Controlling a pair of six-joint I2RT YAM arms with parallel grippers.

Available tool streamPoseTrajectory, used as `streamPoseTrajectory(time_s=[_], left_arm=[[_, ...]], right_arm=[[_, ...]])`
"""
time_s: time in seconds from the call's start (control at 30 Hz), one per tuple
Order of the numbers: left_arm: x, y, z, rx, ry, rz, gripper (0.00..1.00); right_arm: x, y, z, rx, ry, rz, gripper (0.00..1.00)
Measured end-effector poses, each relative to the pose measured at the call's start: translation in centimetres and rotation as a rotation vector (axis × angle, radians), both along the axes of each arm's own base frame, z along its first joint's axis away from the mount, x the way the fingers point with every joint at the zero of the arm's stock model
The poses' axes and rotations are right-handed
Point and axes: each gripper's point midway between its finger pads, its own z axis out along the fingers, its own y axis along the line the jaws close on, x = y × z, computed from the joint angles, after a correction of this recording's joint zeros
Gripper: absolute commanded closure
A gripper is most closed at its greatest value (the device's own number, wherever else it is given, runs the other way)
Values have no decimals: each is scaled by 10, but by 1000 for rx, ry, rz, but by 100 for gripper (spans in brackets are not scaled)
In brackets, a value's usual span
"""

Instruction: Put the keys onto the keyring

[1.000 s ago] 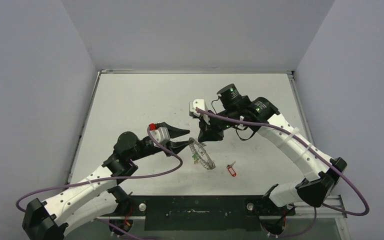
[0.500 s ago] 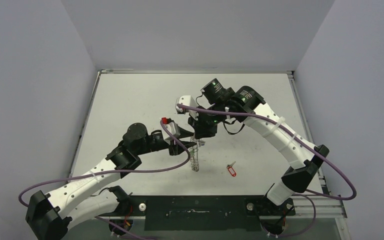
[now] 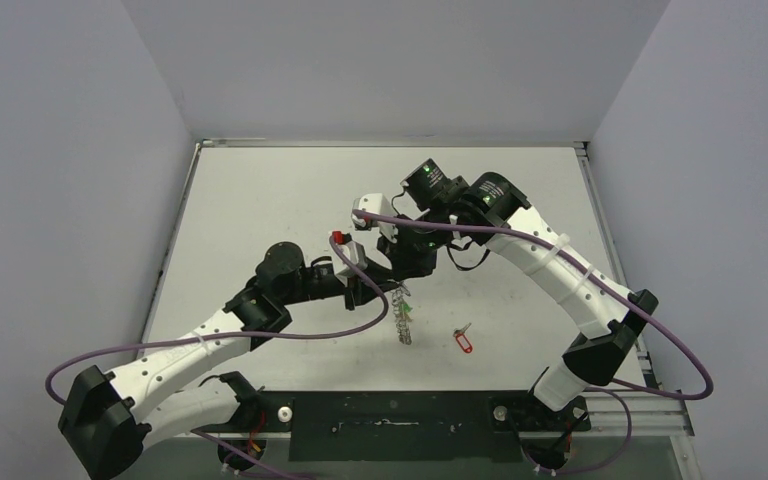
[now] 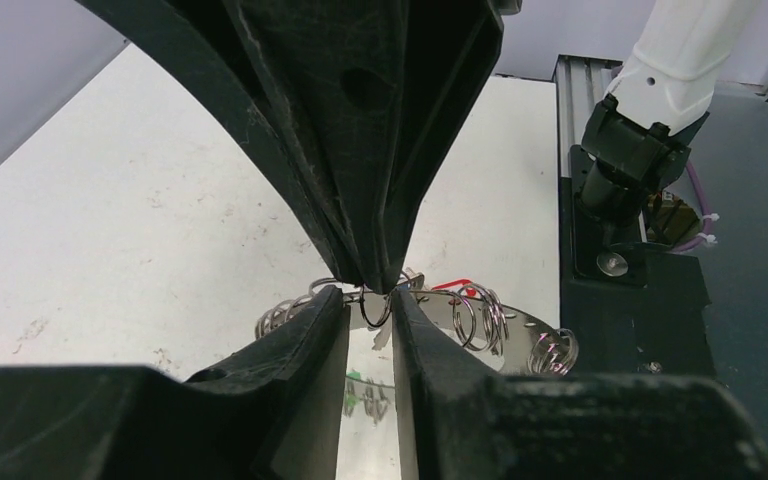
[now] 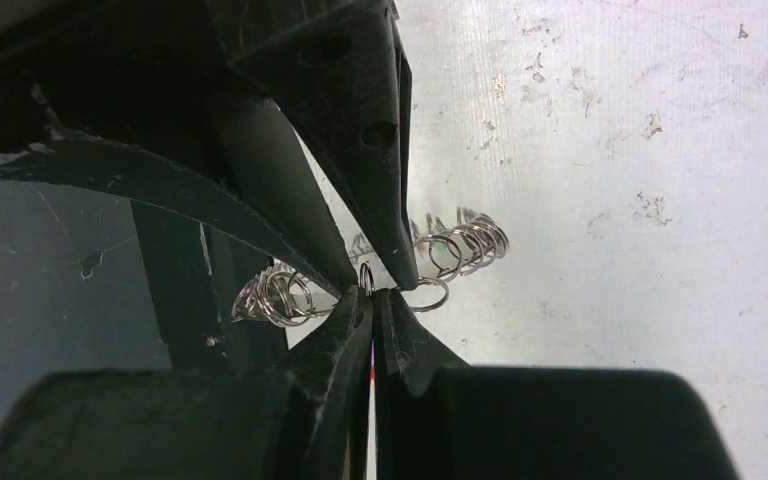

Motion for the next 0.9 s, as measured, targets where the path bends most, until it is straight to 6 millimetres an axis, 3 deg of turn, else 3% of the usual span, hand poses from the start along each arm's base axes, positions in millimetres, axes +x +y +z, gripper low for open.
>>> streamPoseTrajectory(time_s=[0.13,0.3,0.37,0.53,0.6,0.73,0.9], left_arm=[[1,-1,1,-8,2,3,100],[2,-2,1,-10,2,4,100],[3,-2,1,-12,2,6,100],[4,2,1,-31,4,38,100],[3,6,-1,-42,0,52,100],[1,13,-1,-75,-28,78,100],[-2,22,13,-158,-100,100,100]], right_arm=[[0,0,0,1,-1,1,100],[-1,-1,0,-3,1,2,100],[0,0,0,0,0,-1,89],[7,3,1,55,-12,-44,51],[11,4,4,102,-30,-61,44],[18,-1,16,210,-69,-88,40],[14,-5,43,368,-138,-57,42]])
